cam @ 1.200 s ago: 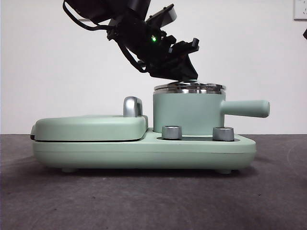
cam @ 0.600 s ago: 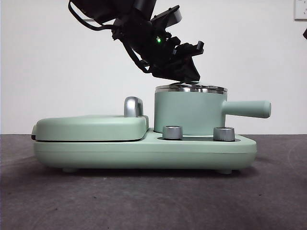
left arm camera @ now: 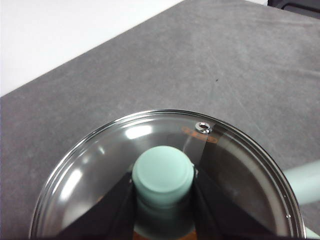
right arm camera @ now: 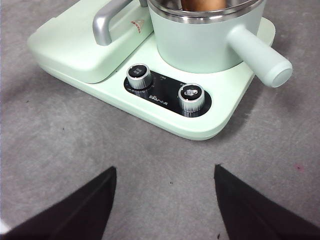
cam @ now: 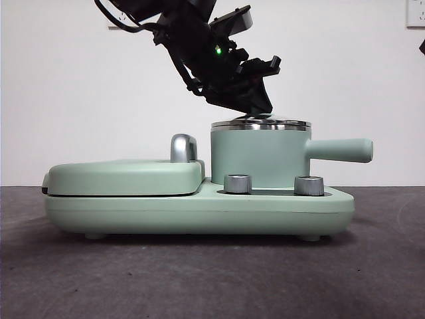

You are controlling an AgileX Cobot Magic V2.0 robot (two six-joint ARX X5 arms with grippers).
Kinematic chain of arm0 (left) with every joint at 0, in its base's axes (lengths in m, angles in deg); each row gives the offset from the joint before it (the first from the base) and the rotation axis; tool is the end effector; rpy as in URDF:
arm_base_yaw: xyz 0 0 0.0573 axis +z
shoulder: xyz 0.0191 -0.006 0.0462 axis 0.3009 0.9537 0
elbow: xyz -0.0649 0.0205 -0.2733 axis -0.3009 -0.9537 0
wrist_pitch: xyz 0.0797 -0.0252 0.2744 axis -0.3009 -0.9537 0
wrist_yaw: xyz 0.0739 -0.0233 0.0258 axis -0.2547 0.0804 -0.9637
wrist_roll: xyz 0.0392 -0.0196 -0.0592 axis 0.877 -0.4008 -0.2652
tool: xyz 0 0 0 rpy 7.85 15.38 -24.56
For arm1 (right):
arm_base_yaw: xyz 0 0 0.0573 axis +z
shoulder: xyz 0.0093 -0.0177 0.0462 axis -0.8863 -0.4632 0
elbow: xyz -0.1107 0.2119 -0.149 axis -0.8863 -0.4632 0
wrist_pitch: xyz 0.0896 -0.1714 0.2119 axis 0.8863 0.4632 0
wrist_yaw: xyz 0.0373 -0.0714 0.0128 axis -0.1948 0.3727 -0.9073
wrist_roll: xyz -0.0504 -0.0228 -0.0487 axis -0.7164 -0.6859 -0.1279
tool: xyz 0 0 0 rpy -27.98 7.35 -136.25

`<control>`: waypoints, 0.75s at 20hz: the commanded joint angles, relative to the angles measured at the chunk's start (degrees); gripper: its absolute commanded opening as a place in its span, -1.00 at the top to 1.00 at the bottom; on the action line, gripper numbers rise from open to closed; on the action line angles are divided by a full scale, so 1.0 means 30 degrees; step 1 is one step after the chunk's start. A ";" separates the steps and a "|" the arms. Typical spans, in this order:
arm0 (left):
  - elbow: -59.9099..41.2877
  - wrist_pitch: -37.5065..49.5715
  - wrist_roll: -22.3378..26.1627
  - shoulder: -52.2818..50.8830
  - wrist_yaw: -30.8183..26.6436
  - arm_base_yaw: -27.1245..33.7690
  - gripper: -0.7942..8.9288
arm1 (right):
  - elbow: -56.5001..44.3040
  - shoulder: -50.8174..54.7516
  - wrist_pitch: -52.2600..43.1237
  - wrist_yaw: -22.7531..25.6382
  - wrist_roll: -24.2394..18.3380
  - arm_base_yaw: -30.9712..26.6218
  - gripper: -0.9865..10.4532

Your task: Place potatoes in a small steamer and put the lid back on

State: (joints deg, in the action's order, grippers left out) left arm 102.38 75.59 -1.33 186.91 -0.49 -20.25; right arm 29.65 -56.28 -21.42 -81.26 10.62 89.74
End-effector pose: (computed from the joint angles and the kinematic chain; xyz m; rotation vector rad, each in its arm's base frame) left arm 0.4038 -0.3209 0.2578 0.2557 0.3649 -0.7878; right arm 0.1196 0.0721 0.2597 0.0214 0.5607 0.5879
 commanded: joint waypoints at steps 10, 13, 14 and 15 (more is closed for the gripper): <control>0.0364 -0.1275 0.0976 0.0495 -0.0546 0.0335 0.82 | 0.0131 -0.0073 -0.0124 -0.0233 0.0189 0.0102 0.29; 0.0364 -0.1341 0.0823 0.0386 -0.0539 0.0335 0.69 | 0.0131 -0.0073 -0.0124 -0.0233 0.0189 0.0102 0.29; 0.0364 -0.1428 0.0780 0.0306 -0.0539 0.0335 0.63 | 0.0131 -0.0073 -0.0124 -0.0226 0.0189 0.0102 0.29; 0.0364 -0.1479 0.0714 0.0204 -0.0546 0.0335 0.58 | 0.0131 -0.0073 -0.0124 -0.0226 0.0197 0.0102 0.29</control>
State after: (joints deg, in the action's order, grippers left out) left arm 103.21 74.19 -0.91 186.73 -0.64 -19.85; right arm 29.65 -56.28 -21.42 -81.72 10.62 89.74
